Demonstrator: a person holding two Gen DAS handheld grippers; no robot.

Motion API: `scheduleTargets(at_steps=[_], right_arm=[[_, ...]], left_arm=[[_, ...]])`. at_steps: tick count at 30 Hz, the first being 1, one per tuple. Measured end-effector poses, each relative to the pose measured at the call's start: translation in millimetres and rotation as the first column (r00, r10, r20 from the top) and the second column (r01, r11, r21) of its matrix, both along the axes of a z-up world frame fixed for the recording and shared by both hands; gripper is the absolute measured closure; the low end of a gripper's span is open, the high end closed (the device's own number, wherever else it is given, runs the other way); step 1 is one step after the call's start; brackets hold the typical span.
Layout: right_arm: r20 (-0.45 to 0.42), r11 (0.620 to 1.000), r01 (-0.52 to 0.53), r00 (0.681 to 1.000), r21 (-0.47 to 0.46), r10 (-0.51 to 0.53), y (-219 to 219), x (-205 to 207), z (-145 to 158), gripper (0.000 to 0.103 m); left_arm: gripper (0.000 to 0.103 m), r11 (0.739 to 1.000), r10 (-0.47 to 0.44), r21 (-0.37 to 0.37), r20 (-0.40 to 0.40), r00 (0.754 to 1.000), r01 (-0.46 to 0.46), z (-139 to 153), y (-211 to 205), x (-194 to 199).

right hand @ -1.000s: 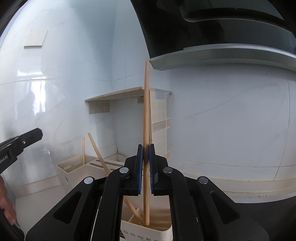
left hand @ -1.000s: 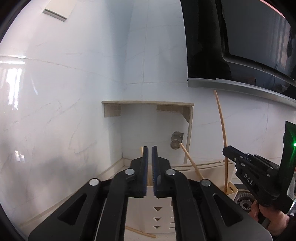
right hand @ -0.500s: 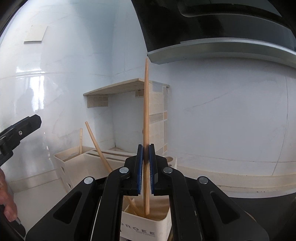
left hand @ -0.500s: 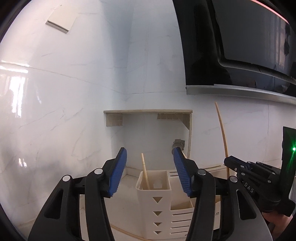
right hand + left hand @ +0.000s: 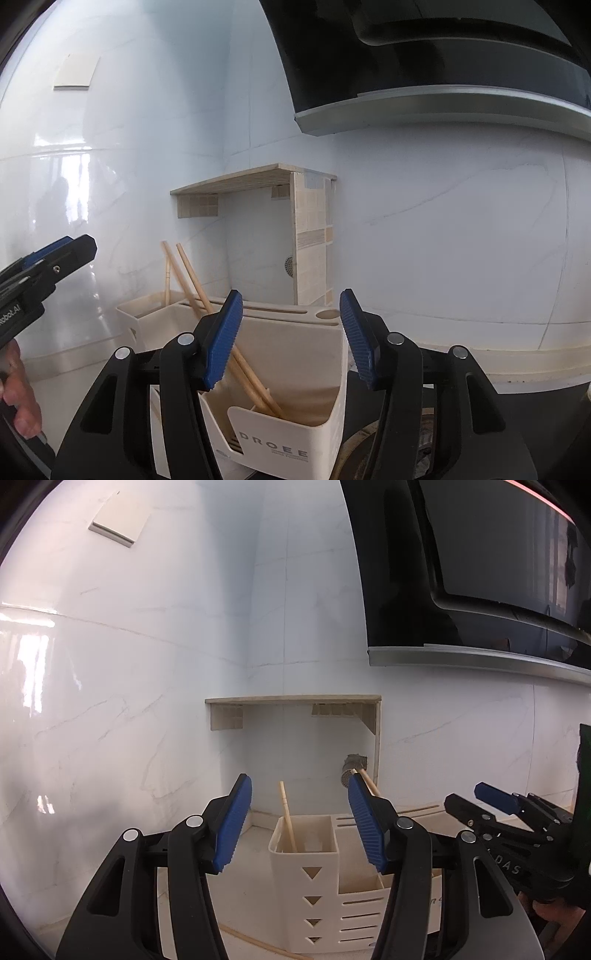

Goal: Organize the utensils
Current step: 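Move both open grippers back down to the remaining chopsticks on the counter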

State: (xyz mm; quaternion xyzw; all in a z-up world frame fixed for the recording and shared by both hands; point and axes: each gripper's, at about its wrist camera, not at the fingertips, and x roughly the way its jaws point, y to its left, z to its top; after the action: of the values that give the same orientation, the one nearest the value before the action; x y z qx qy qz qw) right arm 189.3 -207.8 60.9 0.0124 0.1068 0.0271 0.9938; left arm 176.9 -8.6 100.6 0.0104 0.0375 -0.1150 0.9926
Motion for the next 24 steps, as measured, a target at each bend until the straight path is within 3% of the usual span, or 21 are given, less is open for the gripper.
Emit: scheduleTargets(at_steps=[5,10,15,21,24], right_arm=[[-0.009,1.0,-0.019,1.0,0.017,0.02,-1.6,-22.6,9.4,0.049],[-0.095,0.996,-0.064,0.993,0.064,0.07,-10.7,-78.8,12.5,0.049],[-0.258,0.985,-0.053,0.962,0.163,0.094,-27.3,-139.3,-11.9,0.049],[-0.433,0.976,-0.036,0.892,0.213,0.128,-21.6,-175.8,-44.4,0.049],[-0.482,0.973,-0.058,0.861,0.222,0.161,-9.8,-188.9,-55.7,0.049]], left_arm=[[0.048,1.0,-0.016,-0.009,-0.054,0.998,0.016,-1.5,5.7,-8.6],[0.048,0.996,-0.084,-0.012,-0.234,0.969,0.084,-19.8,13.1,-27.9],[0.047,0.995,-0.089,0.009,-0.454,0.887,0.104,-52.1,21.5,-56.8],[0.047,0.988,-0.042,0.095,-0.605,0.795,0.125,-83.4,18.1,-99.7],[0.047,0.983,-0.089,0.057,-0.678,0.73,0.173,-92.7,16.0,-107.5]])
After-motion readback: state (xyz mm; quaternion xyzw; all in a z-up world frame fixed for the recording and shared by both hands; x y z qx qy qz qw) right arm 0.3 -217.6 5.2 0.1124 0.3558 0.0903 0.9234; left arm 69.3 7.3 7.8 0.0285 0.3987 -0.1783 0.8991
